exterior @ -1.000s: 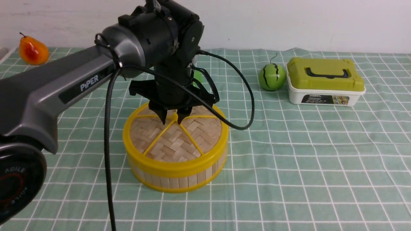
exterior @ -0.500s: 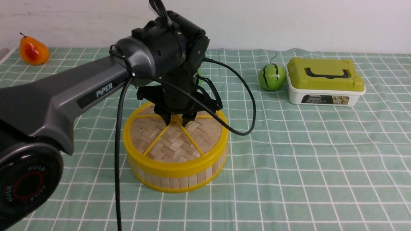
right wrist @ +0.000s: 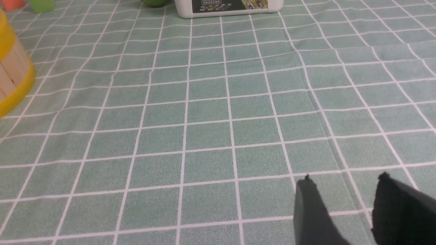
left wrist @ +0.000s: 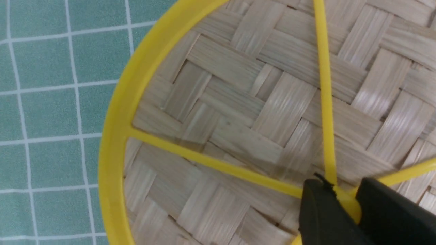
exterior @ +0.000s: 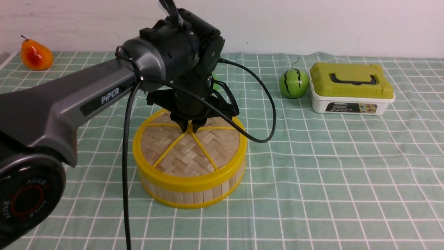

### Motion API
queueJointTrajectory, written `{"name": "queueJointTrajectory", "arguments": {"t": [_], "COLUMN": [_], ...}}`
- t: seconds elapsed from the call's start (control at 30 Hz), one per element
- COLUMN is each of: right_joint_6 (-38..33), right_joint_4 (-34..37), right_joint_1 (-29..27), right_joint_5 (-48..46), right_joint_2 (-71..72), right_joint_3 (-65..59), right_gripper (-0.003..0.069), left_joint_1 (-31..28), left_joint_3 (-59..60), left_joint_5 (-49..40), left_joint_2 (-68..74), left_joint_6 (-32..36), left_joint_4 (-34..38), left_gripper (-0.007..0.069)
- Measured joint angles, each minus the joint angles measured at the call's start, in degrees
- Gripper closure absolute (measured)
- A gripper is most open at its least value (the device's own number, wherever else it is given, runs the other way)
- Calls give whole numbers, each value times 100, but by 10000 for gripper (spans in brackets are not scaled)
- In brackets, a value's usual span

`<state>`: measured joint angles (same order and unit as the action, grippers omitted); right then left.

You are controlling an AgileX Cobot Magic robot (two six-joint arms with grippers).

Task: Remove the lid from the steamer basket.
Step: Use the left arm to lift the lid of the steamer, then use the left arm to place the steamer lid on the table

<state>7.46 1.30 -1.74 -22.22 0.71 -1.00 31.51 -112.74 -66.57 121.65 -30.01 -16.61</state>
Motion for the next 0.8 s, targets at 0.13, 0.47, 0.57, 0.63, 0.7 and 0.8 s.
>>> {"name": "queueJointTrajectory", "arguments": {"t": [0.13, 0.47, 0.57, 0.63, 0.7, 0.8], "right_joint_6": [0, 0, 0, 0, 0, 0], "right_joint_4": [0, 0, 0, 0, 0, 0], "right_joint_1": [0, 0, 0, 0, 0, 0], "right_joint_5": [0, 0, 0, 0, 0, 0], "right_joint_2": [0, 0, 0, 0, 0, 0], "right_joint_3": [0, 0, 0, 0, 0, 0], "right_gripper": [418, 418, 418, 418, 418, 418], "left_joint_1": [0, -140, -604, -951, -1143, -1899], "left_joint_3": [6, -119, 318, 762, 1072, 2032], "left_joint_5": [-114, -459, -459, -465, -464, -372], "left_joint_2": [-267, -1541, -2033, -2276, -2380, -2481], "left_joint_6": [24, 132, -14, -159, -220, -452], "left_joint_4": [-13, -771, -853, -864, -871, -864], "left_gripper": [512, 512, 512, 512, 512, 512]}}
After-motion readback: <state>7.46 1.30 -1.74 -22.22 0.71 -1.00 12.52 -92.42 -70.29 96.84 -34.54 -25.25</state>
